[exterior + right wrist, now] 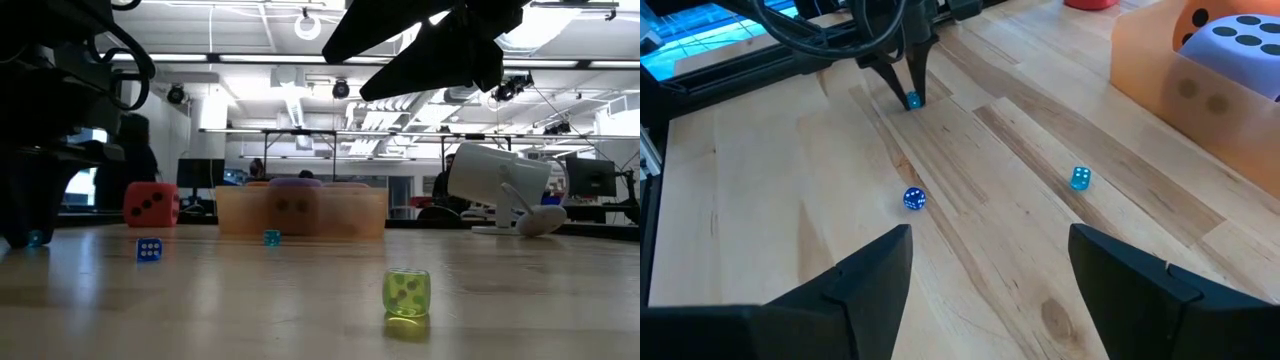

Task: Pick & Place Dice
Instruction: Put the small blue die into the orange bin

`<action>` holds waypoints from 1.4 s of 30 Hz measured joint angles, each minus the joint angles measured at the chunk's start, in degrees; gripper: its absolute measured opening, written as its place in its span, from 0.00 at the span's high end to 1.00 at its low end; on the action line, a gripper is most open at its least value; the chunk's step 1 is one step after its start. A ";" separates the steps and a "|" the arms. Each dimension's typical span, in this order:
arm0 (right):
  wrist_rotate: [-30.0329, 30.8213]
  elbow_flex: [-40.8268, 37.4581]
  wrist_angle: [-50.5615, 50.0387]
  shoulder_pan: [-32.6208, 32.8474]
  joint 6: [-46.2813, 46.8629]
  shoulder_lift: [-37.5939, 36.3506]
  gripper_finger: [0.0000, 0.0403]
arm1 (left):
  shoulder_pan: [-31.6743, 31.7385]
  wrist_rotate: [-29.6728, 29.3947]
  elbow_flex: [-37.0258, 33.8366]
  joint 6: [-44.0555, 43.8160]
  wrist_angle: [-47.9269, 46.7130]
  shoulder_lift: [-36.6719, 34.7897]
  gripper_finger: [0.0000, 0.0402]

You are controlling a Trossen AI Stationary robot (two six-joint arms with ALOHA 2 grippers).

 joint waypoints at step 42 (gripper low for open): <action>-0.08 -0.02 -0.06 -0.28 0.00 -0.02 0.36 | 19.12 -23.88 12.72 33.78 7.45 -0.57 0.88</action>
